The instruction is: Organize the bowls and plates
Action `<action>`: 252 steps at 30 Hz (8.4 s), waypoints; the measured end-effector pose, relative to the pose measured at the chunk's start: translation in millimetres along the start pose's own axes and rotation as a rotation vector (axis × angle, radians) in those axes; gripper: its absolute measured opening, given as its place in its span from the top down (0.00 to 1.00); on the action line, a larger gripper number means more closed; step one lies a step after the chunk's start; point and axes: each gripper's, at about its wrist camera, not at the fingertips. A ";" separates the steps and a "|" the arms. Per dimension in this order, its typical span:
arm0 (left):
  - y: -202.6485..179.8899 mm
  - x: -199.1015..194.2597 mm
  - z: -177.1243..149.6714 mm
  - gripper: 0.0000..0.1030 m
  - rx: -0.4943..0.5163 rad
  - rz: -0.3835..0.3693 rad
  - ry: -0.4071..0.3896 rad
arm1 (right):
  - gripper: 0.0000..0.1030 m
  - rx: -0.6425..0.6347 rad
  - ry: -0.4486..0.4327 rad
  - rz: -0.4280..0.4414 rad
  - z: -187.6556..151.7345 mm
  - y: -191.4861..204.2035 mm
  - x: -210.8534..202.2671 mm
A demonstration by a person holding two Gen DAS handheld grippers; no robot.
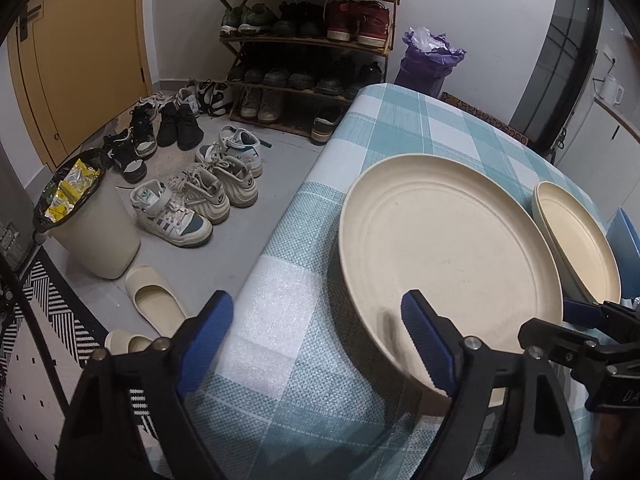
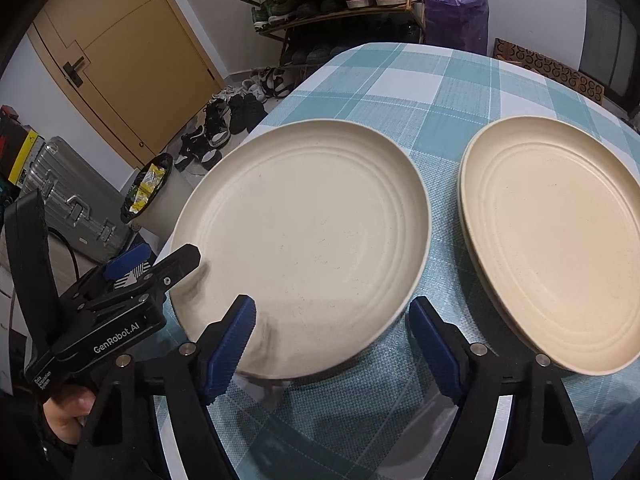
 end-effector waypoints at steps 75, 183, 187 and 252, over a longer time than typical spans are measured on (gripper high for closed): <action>-24.5 -55.8 2.2 0.83 0.072 -0.062 -0.104 | 0.70 -0.048 -0.111 -0.066 -14.1 0.8 -49.6; -205.3 -14.6 41.4 0.80 0.287 -0.145 -0.042 | 0.70 0.086 0.026 -0.299 16.0 -146.7 -113.1; -206.2 -9.0 40.5 0.80 0.284 -0.146 -0.031 | 0.70 0.085 0.043 -0.306 17.3 -149.9 -108.6; -213.9 16.2 23.6 0.73 0.345 -0.136 0.019 | 0.59 0.064 0.148 -0.360 20.7 -164.2 -93.7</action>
Point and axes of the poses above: each gripper's, at about its wrist camera, not at the fingertips, and x roughly the way its jaws point, y to its left, z to its top, and after that the axes turned 2 degrees about z, right-handed
